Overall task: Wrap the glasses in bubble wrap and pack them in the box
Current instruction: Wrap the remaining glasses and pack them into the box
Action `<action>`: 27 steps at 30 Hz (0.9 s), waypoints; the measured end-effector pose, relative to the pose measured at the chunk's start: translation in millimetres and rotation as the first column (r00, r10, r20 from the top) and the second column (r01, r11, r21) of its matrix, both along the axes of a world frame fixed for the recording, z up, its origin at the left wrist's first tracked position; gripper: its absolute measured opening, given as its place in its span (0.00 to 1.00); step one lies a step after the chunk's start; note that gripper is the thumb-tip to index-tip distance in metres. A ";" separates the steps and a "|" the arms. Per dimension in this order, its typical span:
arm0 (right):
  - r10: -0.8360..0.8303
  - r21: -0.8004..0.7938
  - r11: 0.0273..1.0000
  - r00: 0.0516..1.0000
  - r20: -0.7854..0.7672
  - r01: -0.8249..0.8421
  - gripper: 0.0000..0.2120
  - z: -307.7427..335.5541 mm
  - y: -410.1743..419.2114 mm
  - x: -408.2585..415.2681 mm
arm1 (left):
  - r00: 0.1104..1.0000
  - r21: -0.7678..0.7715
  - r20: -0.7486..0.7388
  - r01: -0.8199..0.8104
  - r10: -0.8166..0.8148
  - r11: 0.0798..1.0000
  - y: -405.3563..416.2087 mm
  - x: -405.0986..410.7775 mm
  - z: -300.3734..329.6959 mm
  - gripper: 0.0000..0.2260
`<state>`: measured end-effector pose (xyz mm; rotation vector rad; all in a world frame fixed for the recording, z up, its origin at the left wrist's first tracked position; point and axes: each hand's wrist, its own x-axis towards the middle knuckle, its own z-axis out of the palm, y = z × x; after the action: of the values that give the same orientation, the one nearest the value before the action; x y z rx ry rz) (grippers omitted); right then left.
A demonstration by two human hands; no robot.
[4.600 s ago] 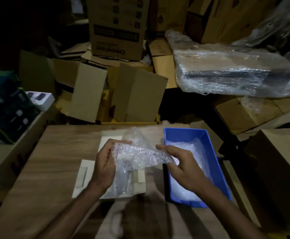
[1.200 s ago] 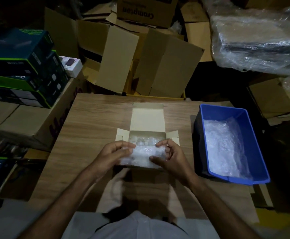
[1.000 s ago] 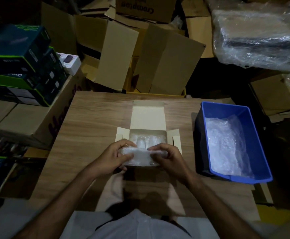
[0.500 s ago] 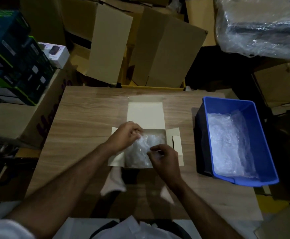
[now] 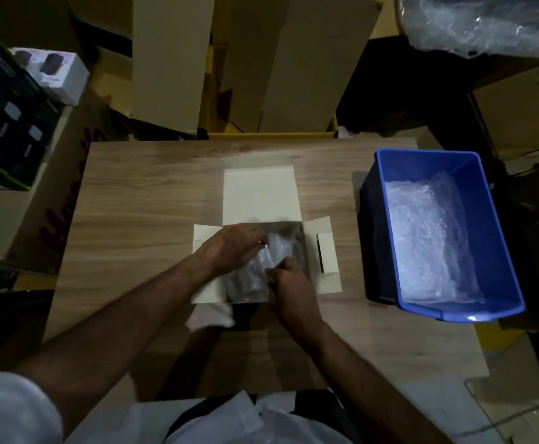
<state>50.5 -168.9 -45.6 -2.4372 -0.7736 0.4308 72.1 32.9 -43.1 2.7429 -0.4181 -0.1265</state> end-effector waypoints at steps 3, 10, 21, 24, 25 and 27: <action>0.009 -0.115 0.993 0.999 -0.035 -0.013 0.13 -1.3 6.4 -1.1 | 0.987 0.089 -0.048 0.160 -0.156 0.983 3.9 -5.4 0.5 0.19; 0.030 -0.254 0.965 0.992 -0.121 -0.060 0.20 -4.3 16.0 -0.7 | 0.965 0.340 0.025 0.236 -0.259 0.911 3.9 -6.1 -10.9 0.13; -0.031 -0.153 0.988 0.993 -0.113 0.014 0.15 4.4 11.3 -3.2 | 0.994 0.314 -0.078 0.101 -0.081 0.944 -4.5 -14.4 -9.3 0.22; -0.063 -0.097 0.994 0.992 -0.106 0.052 0.17 12.3 4.1 1.3 | 0.999 0.251 -0.044 0.038 -0.028 0.967 -7.4 -16.4 -5.6 0.22; -0.090 -0.064 0.994 0.994 -0.066 0.086 0.17 16.5 -0.6 2.8 | 1.000 0.231 -0.015 0.000 0.003 0.973 -8.7 -18.2 -1.8 0.22; -0.120 -0.007 0.993 0.991 0.053 0.121 0.20 25.4 -11.3 6.6 | 0.995 0.173 0.045 -0.096 0.090 0.980 -14.6 -25.3 5.9 0.19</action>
<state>57.1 -180.1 -20.1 -2.4972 -0.6427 0.3256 46.7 18.3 -37.3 2.9359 -0.3007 -0.0917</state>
